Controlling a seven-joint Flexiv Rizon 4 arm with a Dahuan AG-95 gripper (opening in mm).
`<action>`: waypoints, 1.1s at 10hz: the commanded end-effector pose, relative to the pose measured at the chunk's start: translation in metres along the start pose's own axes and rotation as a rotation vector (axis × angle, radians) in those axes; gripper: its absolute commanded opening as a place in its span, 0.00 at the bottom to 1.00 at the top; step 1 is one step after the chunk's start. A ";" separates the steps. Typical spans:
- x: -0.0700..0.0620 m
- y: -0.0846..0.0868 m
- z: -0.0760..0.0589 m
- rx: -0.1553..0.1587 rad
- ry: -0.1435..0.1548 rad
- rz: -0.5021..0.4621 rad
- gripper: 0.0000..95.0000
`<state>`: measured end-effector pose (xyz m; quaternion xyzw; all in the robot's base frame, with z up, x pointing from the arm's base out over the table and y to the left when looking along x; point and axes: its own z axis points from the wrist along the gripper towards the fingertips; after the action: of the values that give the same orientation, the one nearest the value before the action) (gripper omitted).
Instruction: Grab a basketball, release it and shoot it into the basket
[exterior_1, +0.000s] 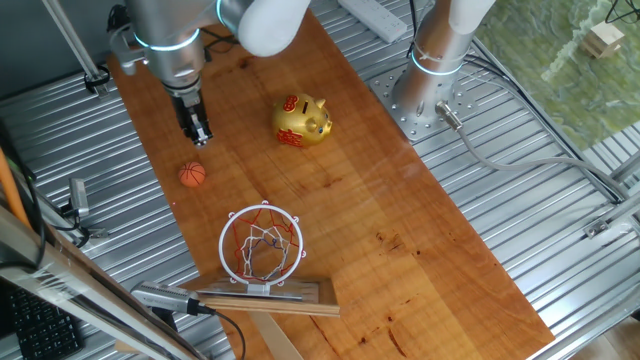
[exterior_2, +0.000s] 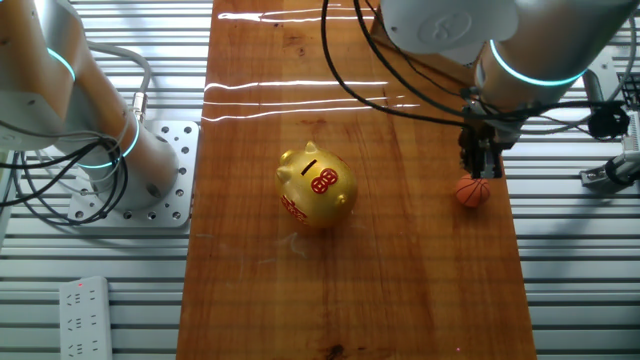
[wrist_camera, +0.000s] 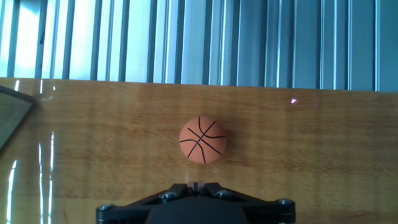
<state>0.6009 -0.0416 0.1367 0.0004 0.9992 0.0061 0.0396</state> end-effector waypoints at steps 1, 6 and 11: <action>-0.026 0.002 0.005 -0.005 0.005 -0.042 0.00; -0.040 -0.003 0.025 -0.003 0.019 -0.065 0.00; -0.044 -0.008 0.042 -0.005 0.018 -0.068 0.00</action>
<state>0.6502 -0.0491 0.0958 -0.0336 0.9990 0.0078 0.0296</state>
